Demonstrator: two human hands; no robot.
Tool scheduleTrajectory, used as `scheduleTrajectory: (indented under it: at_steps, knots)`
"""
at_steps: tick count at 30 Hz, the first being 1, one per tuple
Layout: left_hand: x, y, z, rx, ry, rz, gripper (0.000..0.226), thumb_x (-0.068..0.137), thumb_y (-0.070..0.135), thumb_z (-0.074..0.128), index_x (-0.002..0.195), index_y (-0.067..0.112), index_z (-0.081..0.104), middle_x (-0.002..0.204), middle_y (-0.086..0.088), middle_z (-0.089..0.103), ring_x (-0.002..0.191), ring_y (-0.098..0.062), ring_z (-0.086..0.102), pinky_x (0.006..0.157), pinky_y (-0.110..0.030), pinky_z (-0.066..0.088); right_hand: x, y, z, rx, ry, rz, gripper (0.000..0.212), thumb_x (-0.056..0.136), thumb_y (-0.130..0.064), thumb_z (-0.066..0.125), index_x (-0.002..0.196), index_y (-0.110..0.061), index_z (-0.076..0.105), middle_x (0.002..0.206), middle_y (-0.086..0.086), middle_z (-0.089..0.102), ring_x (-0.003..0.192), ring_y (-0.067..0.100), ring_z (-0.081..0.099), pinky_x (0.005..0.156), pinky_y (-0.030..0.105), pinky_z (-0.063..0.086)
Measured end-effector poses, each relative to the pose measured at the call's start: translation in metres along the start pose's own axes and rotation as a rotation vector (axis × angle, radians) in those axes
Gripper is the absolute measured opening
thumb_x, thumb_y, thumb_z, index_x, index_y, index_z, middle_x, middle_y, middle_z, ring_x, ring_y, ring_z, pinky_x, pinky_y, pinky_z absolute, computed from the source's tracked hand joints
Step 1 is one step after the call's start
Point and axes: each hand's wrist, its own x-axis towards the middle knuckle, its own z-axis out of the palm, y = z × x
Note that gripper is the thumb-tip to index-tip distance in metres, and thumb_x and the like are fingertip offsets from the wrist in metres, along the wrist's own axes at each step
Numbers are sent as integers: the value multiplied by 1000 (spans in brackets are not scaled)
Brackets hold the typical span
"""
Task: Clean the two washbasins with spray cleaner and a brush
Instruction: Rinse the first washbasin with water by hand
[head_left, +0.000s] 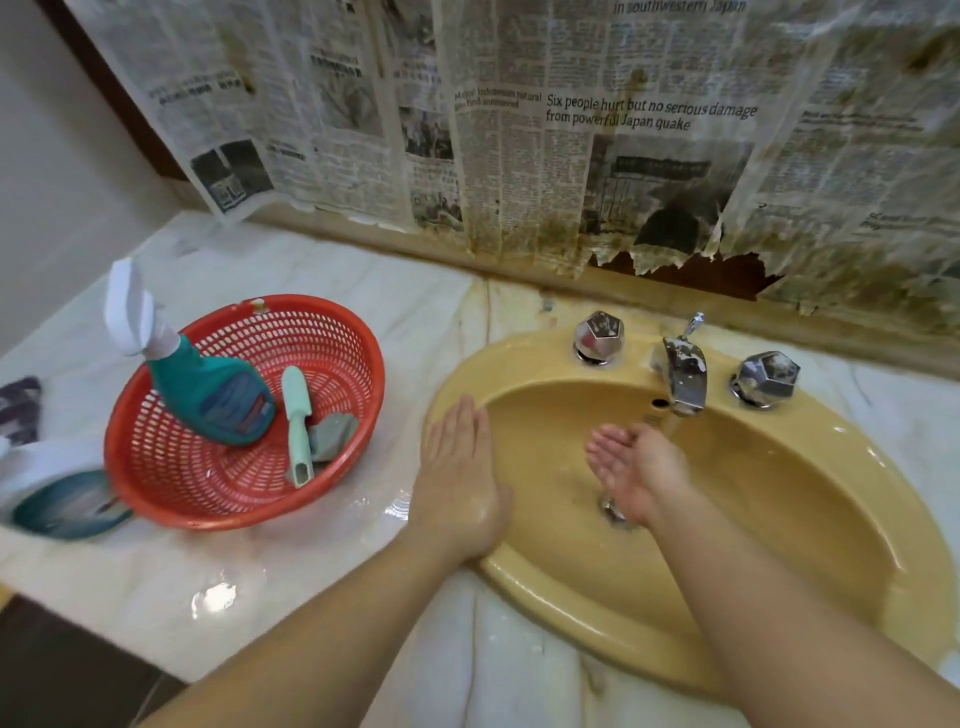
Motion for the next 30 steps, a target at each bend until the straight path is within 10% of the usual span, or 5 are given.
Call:
scheduleTrajectory:
  at_steps: [6, 13, 17, 24, 30]
  knots:
    - [-68, 47, 0, -294, -143, 269, 53, 98, 41, 34, 145, 23, 50, 138, 2, 61, 129, -17, 50, 114, -32, 27, 20, -12, -28, 516, -117, 19, 26, 108, -14, 40, 110, -2, 63, 94, 12, 77, 80, 21, 77, 67, 31, 60]
    - [-20, -49, -16, 64, -61, 398, 42, 88, 47, 47, 102, 21, 76, 107, 2, 72, 125, -22, 56, 122, -47, 23, -82, 23, 34, -392, -546, 189, 28, 103, -10, 50, 84, 2, 66, 77, 17, 68, 69, 23, 67, 67, 29, 60]
    - [-57, 14, 3, 82, -34, 564, 38, 94, 48, 50, 74, 20, 67, 70, 0, 63, 71, -26, 61, 74, -34, 47, -70, 22, 6, -565, -335, 118, 34, 106, -20, 46, 84, -2, 65, 72, 13, 66, 61, 20, 62, 58, 26, 55]
    - [-55, 144, 16, -22, -439, 314, 48, 103, 39, 29, 103, 12, 69, 108, -18, 69, 100, -39, 65, 72, -39, 43, -25, -30, -42, 27, -53, 65, 28, 108, -14, 40, 98, 2, 60, 97, 16, 63, 94, 25, 64, 100, 37, 53]
    - [-19, 108, 3, -259, -309, 242, 34, 92, 40, 40, 98, 21, 67, 102, -9, 72, 98, -33, 65, 79, -38, 53, -29, -33, -17, 210, -238, 78, 15, 101, -8, 54, 93, -3, 65, 79, 9, 68, 72, 18, 69, 68, 24, 61]
